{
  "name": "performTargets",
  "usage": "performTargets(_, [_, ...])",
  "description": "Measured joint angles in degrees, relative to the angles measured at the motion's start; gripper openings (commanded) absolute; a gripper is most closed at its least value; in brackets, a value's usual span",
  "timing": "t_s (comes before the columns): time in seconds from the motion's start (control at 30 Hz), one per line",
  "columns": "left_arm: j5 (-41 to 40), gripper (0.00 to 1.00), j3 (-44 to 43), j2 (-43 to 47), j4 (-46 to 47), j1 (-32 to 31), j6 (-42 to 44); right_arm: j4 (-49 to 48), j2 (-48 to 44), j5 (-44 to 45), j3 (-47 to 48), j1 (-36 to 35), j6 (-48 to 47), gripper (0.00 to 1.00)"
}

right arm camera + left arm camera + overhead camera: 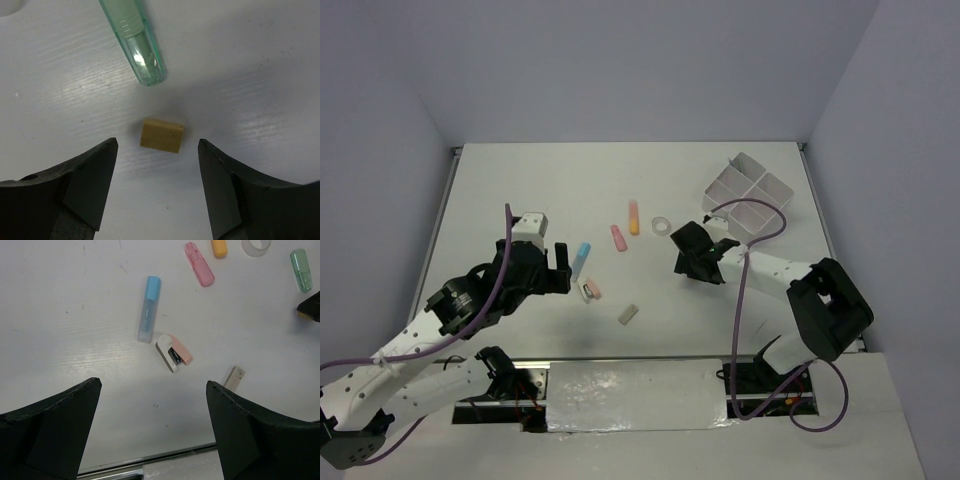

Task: Sort the stationery into containers
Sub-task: Pick up the stationery from the center of the board.

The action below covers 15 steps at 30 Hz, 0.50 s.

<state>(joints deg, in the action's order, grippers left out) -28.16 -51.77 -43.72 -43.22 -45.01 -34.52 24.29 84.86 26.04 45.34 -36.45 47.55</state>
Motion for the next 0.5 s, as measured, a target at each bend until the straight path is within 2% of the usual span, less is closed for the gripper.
performTargets(0.17, [0.3, 0.99, 0.0, -0.1, 0.0, 0.0, 0.1, -2.5, 1.6, -1.1, 0.0, 1.0, -0.1, 0.58])
performTargets(0.43, [1.0, 0.99, 0.0, -0.4, 0.3, 0.0, 0.1, -4.0, 4.0, -1.8, 0.0, 1.3, 0.0, 0.55])
performTargets(0.5, [1.1, 0.99, 0.0, -0.4, 0.4, 0.0, 0.2, -4.1, 4.3, -1.8, 0.0, 1.4, -0.1, 0.5])
